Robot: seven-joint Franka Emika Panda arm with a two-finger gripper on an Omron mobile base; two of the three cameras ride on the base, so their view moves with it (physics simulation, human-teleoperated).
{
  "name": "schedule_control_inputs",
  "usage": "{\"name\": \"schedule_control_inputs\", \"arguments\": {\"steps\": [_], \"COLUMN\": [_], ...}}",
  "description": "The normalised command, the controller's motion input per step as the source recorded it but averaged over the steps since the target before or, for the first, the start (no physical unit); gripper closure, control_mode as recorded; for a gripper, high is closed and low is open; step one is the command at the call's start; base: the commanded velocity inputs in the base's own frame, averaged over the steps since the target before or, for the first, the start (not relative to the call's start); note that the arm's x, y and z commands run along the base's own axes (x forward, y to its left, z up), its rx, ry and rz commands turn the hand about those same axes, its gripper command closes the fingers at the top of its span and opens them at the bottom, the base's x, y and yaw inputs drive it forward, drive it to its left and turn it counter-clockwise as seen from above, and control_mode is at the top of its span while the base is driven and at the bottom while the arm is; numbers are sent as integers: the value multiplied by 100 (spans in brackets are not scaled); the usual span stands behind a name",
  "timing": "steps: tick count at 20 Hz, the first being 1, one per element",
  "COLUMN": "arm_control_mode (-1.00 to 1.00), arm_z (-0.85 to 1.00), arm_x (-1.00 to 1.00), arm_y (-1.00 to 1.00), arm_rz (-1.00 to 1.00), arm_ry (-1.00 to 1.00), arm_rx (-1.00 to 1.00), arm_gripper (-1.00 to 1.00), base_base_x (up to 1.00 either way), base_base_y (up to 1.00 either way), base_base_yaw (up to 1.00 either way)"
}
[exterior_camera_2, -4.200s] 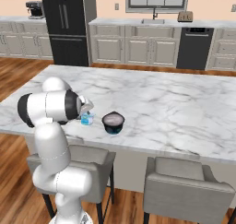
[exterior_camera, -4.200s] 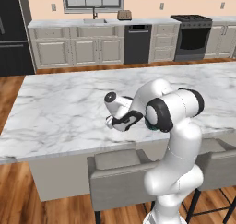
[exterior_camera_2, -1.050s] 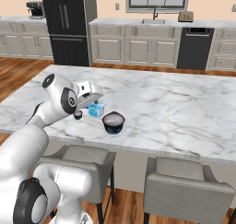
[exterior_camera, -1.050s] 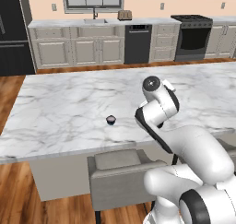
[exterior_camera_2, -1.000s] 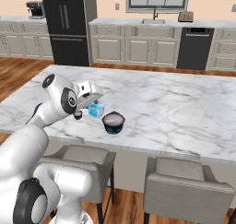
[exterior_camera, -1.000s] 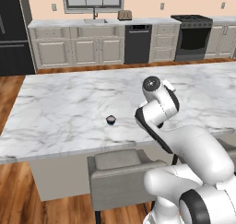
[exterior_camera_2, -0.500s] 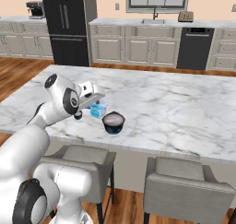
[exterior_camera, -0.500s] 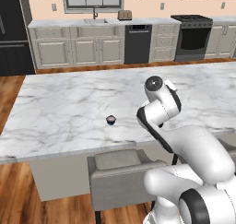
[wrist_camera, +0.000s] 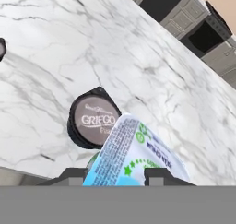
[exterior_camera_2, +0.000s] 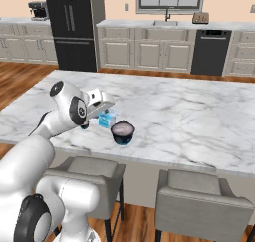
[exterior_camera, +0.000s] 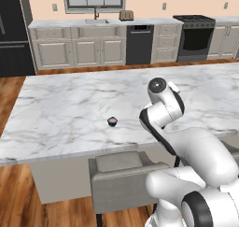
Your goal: Stack the yogurt containers by placing the smaller containers on top of the larger containers.
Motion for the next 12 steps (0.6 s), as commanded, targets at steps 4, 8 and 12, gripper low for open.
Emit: {"name": "schedule_control_inputs", "arguments": {"steps": [4,8,12], "arm_control_mode": [-100,-100,-100], "arm_z": [-6,-5,-3], "arm_x": [0,0,0], "arm_y": [-3,-9,-12], "arm_rz": [3,4,4], "arm_ry": [0,0,0], "arm_rx": [0,0,0], "arm_gripper": [100,100,100], "base_base_x": [0,0,0], "base_base_y": [0,0,0], "base_base_yaw": [0,0,0]}}
